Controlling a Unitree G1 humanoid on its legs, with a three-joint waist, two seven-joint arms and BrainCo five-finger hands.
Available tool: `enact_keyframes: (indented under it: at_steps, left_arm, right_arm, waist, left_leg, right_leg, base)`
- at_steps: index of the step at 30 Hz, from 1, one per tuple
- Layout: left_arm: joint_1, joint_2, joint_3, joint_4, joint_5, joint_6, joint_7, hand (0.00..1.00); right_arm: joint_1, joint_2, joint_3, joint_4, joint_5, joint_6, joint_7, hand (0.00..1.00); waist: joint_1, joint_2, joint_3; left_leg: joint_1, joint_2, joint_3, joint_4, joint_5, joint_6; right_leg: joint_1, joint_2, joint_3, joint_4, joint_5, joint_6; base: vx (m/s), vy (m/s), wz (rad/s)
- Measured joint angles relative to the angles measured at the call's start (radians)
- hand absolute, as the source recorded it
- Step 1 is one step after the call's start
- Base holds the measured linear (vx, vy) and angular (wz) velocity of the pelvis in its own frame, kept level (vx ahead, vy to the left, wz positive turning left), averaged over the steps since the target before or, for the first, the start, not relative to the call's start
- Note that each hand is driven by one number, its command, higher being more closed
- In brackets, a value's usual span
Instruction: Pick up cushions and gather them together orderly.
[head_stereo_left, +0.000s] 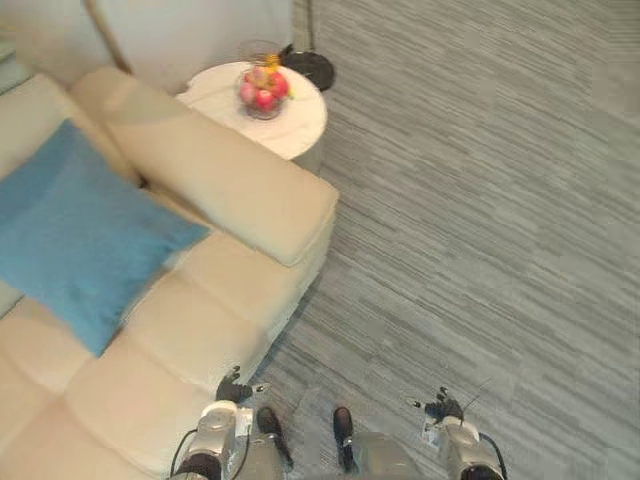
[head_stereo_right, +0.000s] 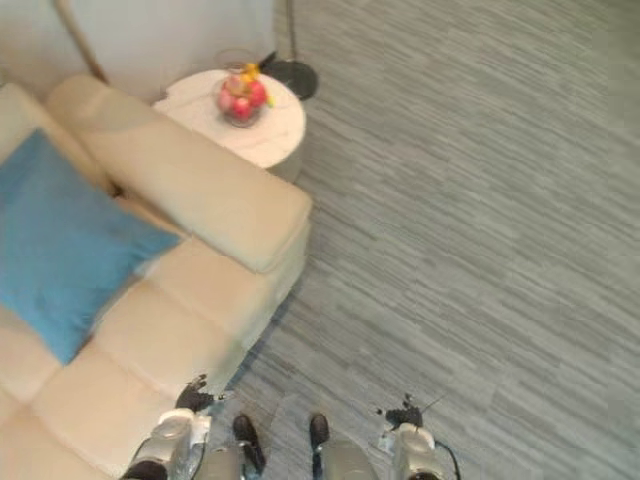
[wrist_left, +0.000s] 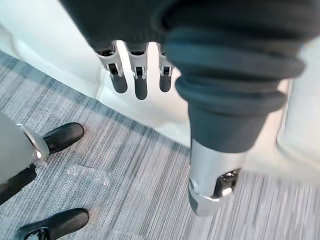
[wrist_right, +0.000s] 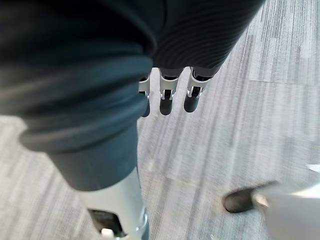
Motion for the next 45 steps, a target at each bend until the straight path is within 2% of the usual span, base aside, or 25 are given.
enact_keyframes:
  at_steps: [1,2,3,4,5,6,7,8,9,10,11,16,18,23,30,33,36,40,41,43,44,45]
  left_arm:
    - [0.009,-0.003,-0.002,0.0,0.003,0.001,-0.002,0.0]
    - [0.014,-0.003,-0.004,0.0,0.008,0.001,-0.003,0.0]
    - [0.025,-0.001,-0.003,-0.002,0.009,0.001,-0.003,0.0]
    - [0.025,-0.002,-0.002,-0.002,0.008,0.001,-0.003,0.0]
    - [0.038,-0.011,-0.001,0.0,0.008,0.001,-0.003,0.0]
    - [0.056,-0.026,-0.003,0.009,0.007,0.002,-0.004,0.0]
    - [0.068,-0.047,-0.012,0.023,0.007,0.004,-0.01,0.0]
    - [0.073,-0.052,-0.023,0.025,0.007,0.004,-0.011,0.0]
    - [0.077,-0.051,-0.026,0.031,0.006,0.005,-0.01,0.0]
    - [0.083,-0.047,-0.027,0.039,0.006,0.007,-0.009,0.0]
    - [0.084,-0.038,-0.028,0.04,0.006,0.008,-0.008,0.0]
    - [0.091,-0.028,-0.034,0.052,0.005,0.008,-0.008,0.0]
    - [0.09,-0.031,-0.033,0.06,0.005,0.008,-0.009,0.0]
    - [0.077,-0.03,-0.023,0.061,0.007,0.008,-0.009,0.0]
    - [0.064,-0.034,-0.024,0.083,0.009,0.004,-0.01,0.0]
    - [0.088,-0.038,-0.025,0.089,0.01,0.006,-0.011,0.0]
    - [0.099,-0.042,-0.026,0.104,0.016,0.01,-0.012,0.0]
    - [0.099,-0.046,-0.023,0.102,0.028,0.01,-0.012,0.0]
    - [0.091,-0.047,-0.023,0.102,0.028,0.01,-0.013,0.0]
    - [0.075,-0.049,-0.023,0.094,0.028,0.009,-0.013,0.0]
    - [0.037,-0.042,-0.023,0.07,0.028,0.006,-0.012,0.0]
    - [0.03,-0.038,-0.023,0.068,0.028,0.006,-0.012,0.0]
  right_arm:
    - [0.022,0.003,0.0,0.002,0.0,0.003,0.001,0.0]
    - [0.036,0.002,0.001,0.005,0.0,0.002,0.002,0.0]
    - [0.038,0.0,0.002,0.013,0.0,0.002,0.002,0.0]
    - [0.032,-0.004,-0.002,0.026,0.001,-0.001,0.002,0.0]
    - [0.026,-0.011,-0.01,0.04,0.001,-0.003,0.003,0.0]
    - [0.035,-0.021,-0.01,0.043,0.001,-0.003,0.003,0.0]
    - [0.047,-0.037,-0.011,0.043,0.001,-0.003,0.003,0.0]
    - [0.054,-0.038,-0.012,0.042,0.001,-0.003,0.003,0.0]
    - [0.061,-0.032,-0.016,0.036,0.003,-0.001,0.007,0.0]
    - [0.067,-0.025,-0.033,0.037,0.008,0.003,0.009,0.0]
    - [0.085,-0.021,-0.047,0.038,0.024,0.007,0.01,0.0]
    - [0.127,-0.01,-0.054,0.04,0.033,0.019,0.013,0.0]
    - [0.127,-0.009,-0.089,0.041,0.033,0.02,0.014,0.0]
    - [0.118,-0.009,-0.091,0.049,0.034,0.019,0.016,0.0]
    - [0.117,-0.016,-0.092,0.078,0.034,0.019,0.02,0.0]
    - [0.117,-0.018,-0.092,0.077,0.033,0.02,0.02,0.0]
    - [0.116,-0.021,-0.093,0.075,0.032,0.02,0.02,0.0]
    - [0.113,-0.022,-0.098,0.068,0.03,0.02,0.019,0.0]
    - [0.096,-0.02,-0.098,0.062,0.03,0.02,0.019,0.0]
    - [0.091,-0.012,-0.098,0.034,0.03,0.021,0.019,0.0]
    - [0.074,0.004,-0.098,-0.004,0.026,0.017,0.016,0.0]
    - [0.068,0.009,-0.097,-0.006,0.026,0.017,0.016,0.0]
  waist:
    - [0.001,0.006,0.005]
    - [-0.005,0.014,0.008]
    - [-0.003,0.023,0.01]
    - [0.0,0.026,0.018]
    - [0.002,0.034,0.026]
    - [0.001,0.039,0.023]
    - [0.001,0.056,0.017]
    - [0.002,0.06,0.016]
    - [0.001,0.049,0.017]
    - [0.0,0.051,0.007]
    - [-0.004,0.029,0.004]
    - [-0.02,0.027,-0.018]
    - [-0.029,0.043,-0.016]
    - [-0.03,0.045,-0.018]
    - [-0.034,0.048,-0.016]
    - [-0.031,0.049,-0.012]
    - [-0.029,0.056,-0.007]
    - [-0.028,0.058,-0.005]
    - [-0.028,0.056,0.006]
    - [-0.028,0.051,0.02]
    - [-0.026,0.038,0.035]
    - [-0.025,0.035,0.041]
  left_leg:
    - [0.023,0.003,-0.009,0.008,-0.003,-0.003]
    - [0.028,0.016,-0.026,0.038,-0.02,-0.022]
    - [0.006,0.031,-0.063,0.101,-0.044,-0.039]
    - [-0.016,0.03,-0.136,0.168,-0.067,-0.034]
    - [-0.018,0.021,-0.218,0.22,-0.094,-0.033]
    - [-0.003,-0.009,-0.308,0.237,-0.125,-0.043]
    - [0.041,-0.031,-0.361,0.192,-0.162,-0.056]
    - [0.068,-0.036,-0.359,0.143,-0.189,-0.053]
    - [0.083,-0.044,-0.321,0.117,-0.189,-0.052]
    - [0.085,-0.044,-0.275,0.097,-0.188,-0.053]
    - [0.107,-0.056,-0.245,0.092,-0.188,-0.053]
    - [0.182,-0.089,-0.182,-0.004,-0.179,-0.054]
    - [0.212,-0.093,-0.157,-0.03,-0.134,-0.027]
    - [0.254,-0.112,-0.168,-0.075,-0.11,-0.017]
    - [0.285,-0.108,-0.171,-0.102,-0.111,-0.018]
    - [0.28,-0.104,-0.138,-0.115,-0.112,-0.019]
    - [0.282,-0.099,-0.103,-0.124,-0.122,-0.036]
    - [0.282,-0.088,-0.033,-0.118,-0.127,-0.044]
    - [0.281,-0.077,0.022,-0.107,-0.134,-0.047]
    - [0.277,-0.068,0.064,-0.094,-0.142,-0.046]
    - [0.226,-0.042,0.106,-0.038,-0.16,-0.045]
    - [0.219,-0.037,0.11,-0.031,-0.16,-0.045]
  right_leg:
    - [0.027,0.001,-0.009,0.0,0.0,0.0]
    - [0.035,0.01,-0.011,0.01,0.0,0.0]
    - [0.024,0.019,-0.012,0.036,-0.003,-0.004]
    - [0.011,0.022,0.002,0.057,-0.015,-0.015]
    - [0.001,0.026,0.023,0.085,-0.023,-0.012]
    - [-0.015,0.029,0.051,0.108,-0.042,-0.001]
    - [-0.027,0.038,0.078,0.122,-0.043,0.005]
    - [-0.042,0.04,0.095,0.138,-0.043,0.008]
    - [-0.043,0.035,0.126,0.127,-0.038,0.019]
    - [-0.048,0.021,0.129,0.129,-0.016,0.03]
    - [-0.048,0.006,0.141,0.122,-0.002,0.044]
    - [-0.039,0.003,0.215,0.073,0.035,0.048]
    - [-0.041,0.017,0.249,0.07,0.052,0.05]
    - [-0.034,0.027,0.265,0.065,0.052,0.051]
    - [-0.006,0.025,0.267,0.016,0.074,0.05]
    - [-0.012,0.027,0.287,-0.017,0.095,0.044]
    - [-0.019,0.029,0.288,-0.043,0.115,0.047]
    - [-0.04,0.061,0.348,-0.078,0.153,0.036]
    - [-0.051,0.084,0.399,-0.09,0.183,0.038]
    - [-0.072,0.103,0.414,-0.077,0.201,0.031]
    - [-0.156,0.141,0.318,-0.002,0.233,-0.002]
    - [-0.173,0.146,0.293,0.011,0.245,-0.01]
  base:
    - [-0.12,-0.028,0.19]
    - [-0.15,-0.032,0.04]
    - [-0.19,-0.004,-0.16]
    - [-0.18,0.035,-0.4]
    - [-0.17,0.072,-0.56]
    - [-0.15,0.148,-0.7]
    - [-0.12,0.159,-0.77]
    - [-0.15,0.184,-0.84]
    - [-0.14,0.128,-0.89]
    - [-0.14,0.144,-0.9]
    - [-0.09,0.116,-0.68]
    - [0.04,0.112,-0.62]
    - [0.16,0.073,-0.55]
    - [0.14,0.032,-0.29]
    - [0.0,0.004,-0.04]
    - [-0.07,-0.008,-0.27]
    - [-0.02,-0.008,-0.39]
    - [0.06,0.001,-0.65]
    - [0.08,0.012,-0.96]
    - [0.08,-0.011,-1.04]
    - [0.07,-0.038,-1.13]
    - [0.03,-0.063,-1.13]
